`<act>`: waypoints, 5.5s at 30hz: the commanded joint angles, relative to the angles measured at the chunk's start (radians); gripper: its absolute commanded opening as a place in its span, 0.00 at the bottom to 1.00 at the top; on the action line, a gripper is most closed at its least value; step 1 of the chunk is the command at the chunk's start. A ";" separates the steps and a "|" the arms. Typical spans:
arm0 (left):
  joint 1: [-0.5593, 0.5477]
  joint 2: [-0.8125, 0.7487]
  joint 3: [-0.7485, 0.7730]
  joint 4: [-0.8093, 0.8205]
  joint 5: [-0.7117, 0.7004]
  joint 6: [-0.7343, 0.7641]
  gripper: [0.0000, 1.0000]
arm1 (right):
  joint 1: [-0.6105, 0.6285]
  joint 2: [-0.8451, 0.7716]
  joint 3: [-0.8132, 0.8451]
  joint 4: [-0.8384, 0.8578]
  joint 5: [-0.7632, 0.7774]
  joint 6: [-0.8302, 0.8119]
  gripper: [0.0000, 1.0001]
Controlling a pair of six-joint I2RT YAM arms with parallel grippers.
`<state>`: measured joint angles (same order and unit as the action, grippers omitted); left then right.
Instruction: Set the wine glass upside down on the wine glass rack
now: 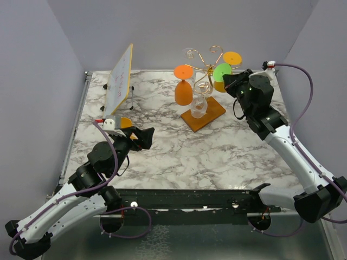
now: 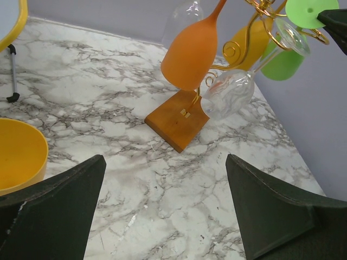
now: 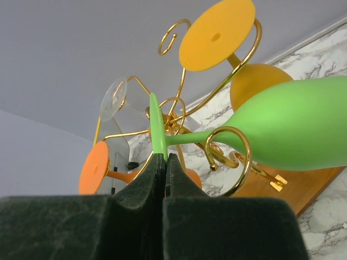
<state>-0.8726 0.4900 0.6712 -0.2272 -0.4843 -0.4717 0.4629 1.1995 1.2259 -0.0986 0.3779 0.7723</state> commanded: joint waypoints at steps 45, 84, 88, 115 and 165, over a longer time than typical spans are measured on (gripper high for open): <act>-0.001 0.064 0.005 -0.074 -0.046 -0.051 0.93 | -0.003 -0.087 -0.008 -0.116 0.165 0.052 0.01; 0.053 0.439 0.349 -0.557 -0.207 0.036 0.96 | -0.003 -0.456 -0.199 -0.288 0.169 0.052 0.57; 0.160 0.499 0.382 -0.584 -0.193 0.097 0.95 | -0.002 -0.512 -0.225 -0.307 0.127 0.044 0.57; 0.354 0.747 0.383 -0.457 0.104 0.215 0.26 | -0.002 -0.497 -0.499 -0.267 -0.076 0.129 0.51; 0.187 0.593 0.228 0.020 0.956 -0.027 0.00 | 0.221 -0.132 -0.750 0.153 -0.495 0.171 0.35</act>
<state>-0.6849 1.0981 0.9077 -0.2573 0.4477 -0.4870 0.6754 1.0924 0.4591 0.0368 -0.1505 0.9131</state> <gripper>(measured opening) 0.009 0.400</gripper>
